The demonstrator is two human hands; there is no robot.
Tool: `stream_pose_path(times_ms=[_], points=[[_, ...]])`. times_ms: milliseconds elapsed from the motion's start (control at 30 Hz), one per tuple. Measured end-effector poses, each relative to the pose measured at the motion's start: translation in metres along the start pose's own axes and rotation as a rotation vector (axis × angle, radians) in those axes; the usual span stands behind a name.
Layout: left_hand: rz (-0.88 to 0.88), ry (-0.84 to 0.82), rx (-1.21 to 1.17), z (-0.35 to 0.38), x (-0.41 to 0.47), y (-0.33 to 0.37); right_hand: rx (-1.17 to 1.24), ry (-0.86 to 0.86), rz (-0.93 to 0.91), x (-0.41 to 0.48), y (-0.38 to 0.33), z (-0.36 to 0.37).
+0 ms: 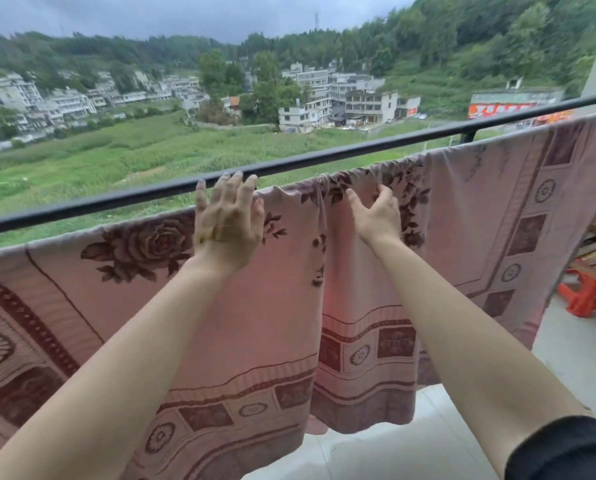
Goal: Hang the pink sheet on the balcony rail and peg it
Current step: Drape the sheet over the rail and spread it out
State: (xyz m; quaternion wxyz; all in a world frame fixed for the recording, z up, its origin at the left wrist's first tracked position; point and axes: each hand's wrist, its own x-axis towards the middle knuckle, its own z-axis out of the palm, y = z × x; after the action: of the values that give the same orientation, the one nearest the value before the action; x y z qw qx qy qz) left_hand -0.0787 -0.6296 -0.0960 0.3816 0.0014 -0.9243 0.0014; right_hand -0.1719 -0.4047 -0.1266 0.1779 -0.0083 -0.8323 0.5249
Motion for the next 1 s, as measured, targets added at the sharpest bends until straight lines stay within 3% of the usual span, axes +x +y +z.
stream_pose_path(times_ms=[100,200,300,400,500,667,800,900,1000], points=[[0.010,-0.088,-0.009,0.028,0.023,0.038,-0.146,0.061,-0.101,0.026,0.001,0.003],[-0.025,-0.012,0.058,0.054,0.026,0.049,-0.181,0.133,-0.138,0.049,0.022,-0.013],[-0.105,0.111,0.062,0.067,0.026,0.052,-0.162,0.258,0.021,0.072,0.064,-0.047],[-0.152,0.060,0.065,0.069,0.045,0.075,-0.121,0.309,0.120,0.095,0.089,-0.070],[-0.037,0.006,0.021,0.073,0.075,0.111,0.020,0.383,0.152,0.124,0.093,-0.080],[0.230,-0.138,-0.159,0.104,0.128,0.188,-0.102,0.229,0.020,0.165,0.112,-0.099],[0.204,-0.132,-0.062,0.131,0.148,0.231,-0.188,0.252,-0.128,0.190,0.132,-0.119],[0.152,0.005,0.001,0.148,0.142,0.239,-0.168,0.267,-0.033,0.202,0.144,-0.136],[0.145,0.059,0.028,0.157,0.141,0.239,0.005,0.148,0.103,0.217,0.148,-0.142]])
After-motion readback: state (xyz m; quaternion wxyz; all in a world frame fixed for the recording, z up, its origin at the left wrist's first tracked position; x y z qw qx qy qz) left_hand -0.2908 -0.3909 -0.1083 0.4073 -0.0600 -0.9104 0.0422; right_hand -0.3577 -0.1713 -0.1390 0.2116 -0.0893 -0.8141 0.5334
